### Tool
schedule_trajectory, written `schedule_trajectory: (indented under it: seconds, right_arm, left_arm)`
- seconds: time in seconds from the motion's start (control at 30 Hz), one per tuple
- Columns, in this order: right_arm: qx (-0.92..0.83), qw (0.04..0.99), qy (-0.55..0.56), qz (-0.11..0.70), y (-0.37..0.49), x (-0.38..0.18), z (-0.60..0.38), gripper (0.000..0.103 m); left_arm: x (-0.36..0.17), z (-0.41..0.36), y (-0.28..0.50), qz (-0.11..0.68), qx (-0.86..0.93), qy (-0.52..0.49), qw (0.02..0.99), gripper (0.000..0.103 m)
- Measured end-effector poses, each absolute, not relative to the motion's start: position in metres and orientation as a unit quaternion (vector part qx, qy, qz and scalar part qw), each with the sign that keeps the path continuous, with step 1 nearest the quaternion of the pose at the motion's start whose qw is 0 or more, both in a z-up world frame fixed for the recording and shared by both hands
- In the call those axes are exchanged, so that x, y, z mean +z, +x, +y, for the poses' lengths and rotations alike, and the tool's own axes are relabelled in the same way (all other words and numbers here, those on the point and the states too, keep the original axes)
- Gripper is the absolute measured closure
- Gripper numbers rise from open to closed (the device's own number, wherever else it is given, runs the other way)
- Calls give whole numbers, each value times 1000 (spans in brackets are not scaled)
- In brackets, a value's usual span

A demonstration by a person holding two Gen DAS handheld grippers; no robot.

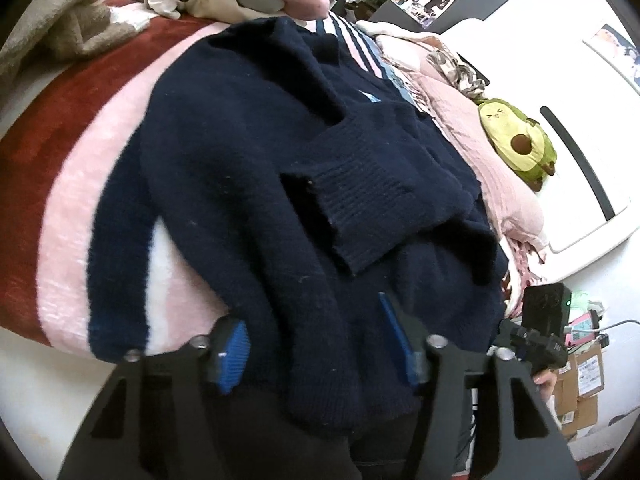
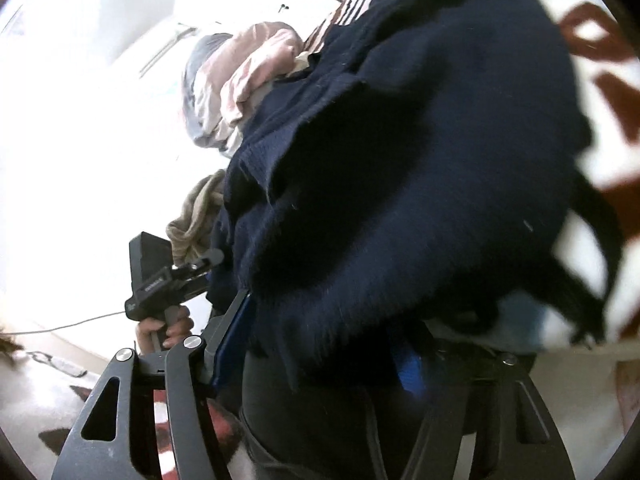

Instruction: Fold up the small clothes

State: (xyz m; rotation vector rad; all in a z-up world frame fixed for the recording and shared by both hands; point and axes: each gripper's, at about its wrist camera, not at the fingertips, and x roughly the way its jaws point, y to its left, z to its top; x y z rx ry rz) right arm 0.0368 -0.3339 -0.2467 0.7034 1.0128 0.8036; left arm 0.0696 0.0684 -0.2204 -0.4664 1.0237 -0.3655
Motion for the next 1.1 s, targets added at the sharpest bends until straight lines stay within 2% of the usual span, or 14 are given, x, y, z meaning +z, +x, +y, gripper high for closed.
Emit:
schedule_trajectory:
  seconds: [0.07,0.13,0.17,0.2,0.23,0.27,0.6,1.1]
  right_arm:
    - [375,739,322,458,39,-246,-332,44]
    - [375,739,322,458,42,-245,-332,50]
    - [374,742,320,456,43,-244,-333,60]
    - [369,747,316,453,44,-242,-333,66]
    - [366,750,314,452,45,-241,-331,82]
    - [365,751,313,453,47,-240,-330,92]
    - [390,786,281,388,33,-188,-328,94]
    - [407,804,263,345,4,-159,-331,95]
  left_arm:
    - [-221,71,71,484,-171,-224,828,65]
    - [-223,74,71,484,-172,-229,827,68]
    - [-223,73,71,484,-173,-228,827,70]
    - [-224,74,71,484,-173,-226,828,78]
    - [-223,73,72,484,-172,-224,828,81]
    - [-222,73,72,483,-173,-223,829,84]
    - [-179,84,56,416,-197,-233,857,87]
    - [-134,89,27,356,-204,-217,886,88]
